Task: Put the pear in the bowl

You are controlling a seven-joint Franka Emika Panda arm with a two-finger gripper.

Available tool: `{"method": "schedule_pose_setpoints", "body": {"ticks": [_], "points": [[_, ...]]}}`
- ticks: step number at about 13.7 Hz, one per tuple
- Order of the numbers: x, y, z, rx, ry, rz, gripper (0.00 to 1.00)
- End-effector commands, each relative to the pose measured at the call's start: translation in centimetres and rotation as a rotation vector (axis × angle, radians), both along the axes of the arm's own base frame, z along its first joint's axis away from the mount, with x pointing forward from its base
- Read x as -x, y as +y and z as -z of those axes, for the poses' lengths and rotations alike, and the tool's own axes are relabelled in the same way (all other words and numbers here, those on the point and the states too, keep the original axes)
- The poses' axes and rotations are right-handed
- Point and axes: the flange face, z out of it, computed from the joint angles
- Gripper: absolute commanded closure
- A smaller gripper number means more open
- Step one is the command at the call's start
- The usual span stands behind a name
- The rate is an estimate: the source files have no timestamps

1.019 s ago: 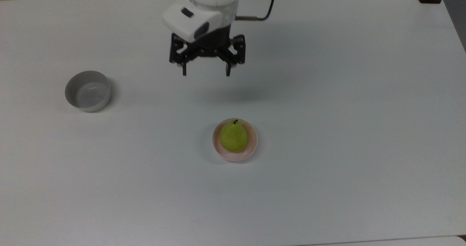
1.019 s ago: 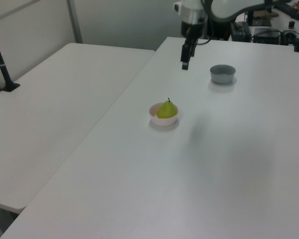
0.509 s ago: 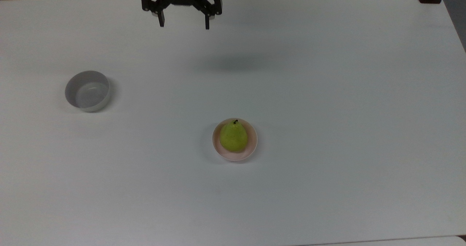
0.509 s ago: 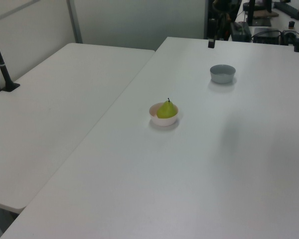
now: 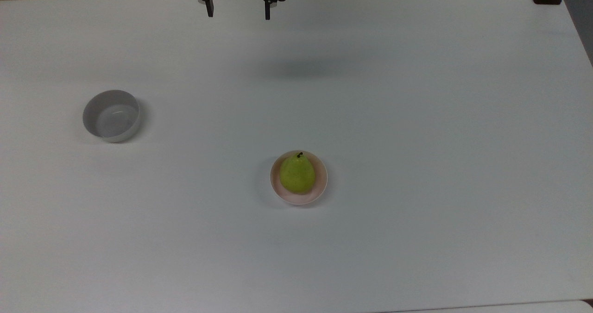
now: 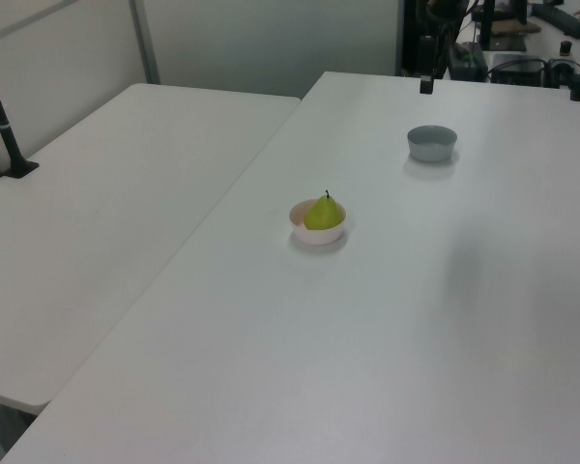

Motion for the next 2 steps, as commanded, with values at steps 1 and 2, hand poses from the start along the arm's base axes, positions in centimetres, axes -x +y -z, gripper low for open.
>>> {"method": "schedule_pose_setpoints", "body": {"ticks": [1, 2], "points": [[0.81, -0.33, -0.63, -0.02, 0.001, -0.002, 0.0], [0.69, -0.41, -0.49, -0.02, 0.001, 0.0, 0.0]]}}
